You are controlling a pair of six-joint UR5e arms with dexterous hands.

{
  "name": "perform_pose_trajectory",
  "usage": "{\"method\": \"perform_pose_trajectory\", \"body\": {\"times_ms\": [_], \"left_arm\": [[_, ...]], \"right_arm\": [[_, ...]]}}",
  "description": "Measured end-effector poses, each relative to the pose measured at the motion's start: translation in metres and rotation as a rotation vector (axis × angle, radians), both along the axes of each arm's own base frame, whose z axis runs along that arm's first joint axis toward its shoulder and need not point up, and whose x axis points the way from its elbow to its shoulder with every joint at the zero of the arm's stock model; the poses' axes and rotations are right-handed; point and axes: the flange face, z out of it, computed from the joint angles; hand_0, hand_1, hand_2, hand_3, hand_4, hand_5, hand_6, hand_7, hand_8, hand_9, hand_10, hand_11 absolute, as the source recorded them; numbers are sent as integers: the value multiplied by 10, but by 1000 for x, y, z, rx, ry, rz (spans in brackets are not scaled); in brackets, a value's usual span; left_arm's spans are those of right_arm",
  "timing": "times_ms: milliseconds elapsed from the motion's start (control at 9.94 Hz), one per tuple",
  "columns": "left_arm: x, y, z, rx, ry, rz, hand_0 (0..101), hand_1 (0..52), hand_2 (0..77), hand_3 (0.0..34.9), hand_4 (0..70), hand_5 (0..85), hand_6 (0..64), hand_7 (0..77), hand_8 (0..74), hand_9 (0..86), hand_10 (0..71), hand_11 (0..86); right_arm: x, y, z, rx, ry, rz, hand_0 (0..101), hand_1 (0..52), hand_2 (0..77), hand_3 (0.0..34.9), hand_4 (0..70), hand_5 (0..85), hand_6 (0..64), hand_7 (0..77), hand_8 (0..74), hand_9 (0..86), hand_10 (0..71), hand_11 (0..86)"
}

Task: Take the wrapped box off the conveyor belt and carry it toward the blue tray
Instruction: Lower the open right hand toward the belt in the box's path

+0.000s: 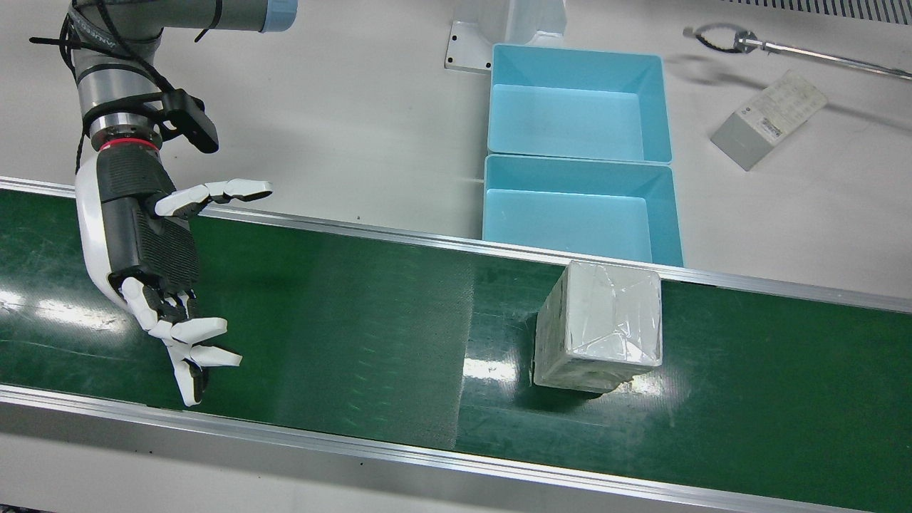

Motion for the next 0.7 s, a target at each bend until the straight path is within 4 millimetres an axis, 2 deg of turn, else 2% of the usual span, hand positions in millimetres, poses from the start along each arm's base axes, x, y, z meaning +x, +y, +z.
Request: {"method": "perform_pose_trajectory", "body": {"times_ms": [101,302,402,503,604,704], "left_arm": [[0,0,0,0,0,0,0,0,5,0,0,11,0,5,0,0,5,0],[0,0,0,0,0,0,0,0,5,0,0,11,0,0,0,0,5,0],[0,0,0,0,0,0,0,0,5,0,0,11,0,0,0,0,5,0],[0,0,0,0,0,0,0,0,5,0,0,11,0,5,0,0,0,0],[0,0,0,0,0,0,0,0,5,0,0,11,0,0,0,0,0,0],[0,0,0,0,0,0,0,0,5,0,0,11,0,0,0,0,0,0]], "right_arm": [[-3,1,-1,1,-1,-5,445,60,82,156,125,344,49,240,0,65,0,16],[-11,4,-1,3,3,-16,445,60,82,156,125,344,49,240,0,65,0,16],[-15,5,-2,5,7,-21,392,71,82,171,125,338,44,240,0,44,0,16],[-16,6,-2,7,8,-23,392,71,82,171,125,338,44,240,0,44,0,16],[-17,6,-3,8,8,-24,451,131,147,170,125,338,44,240,0,54,0,16],[-18,6,-2,8,10,-25,458,125,180,168,125,338,44,240,0,54,0,16]]}}
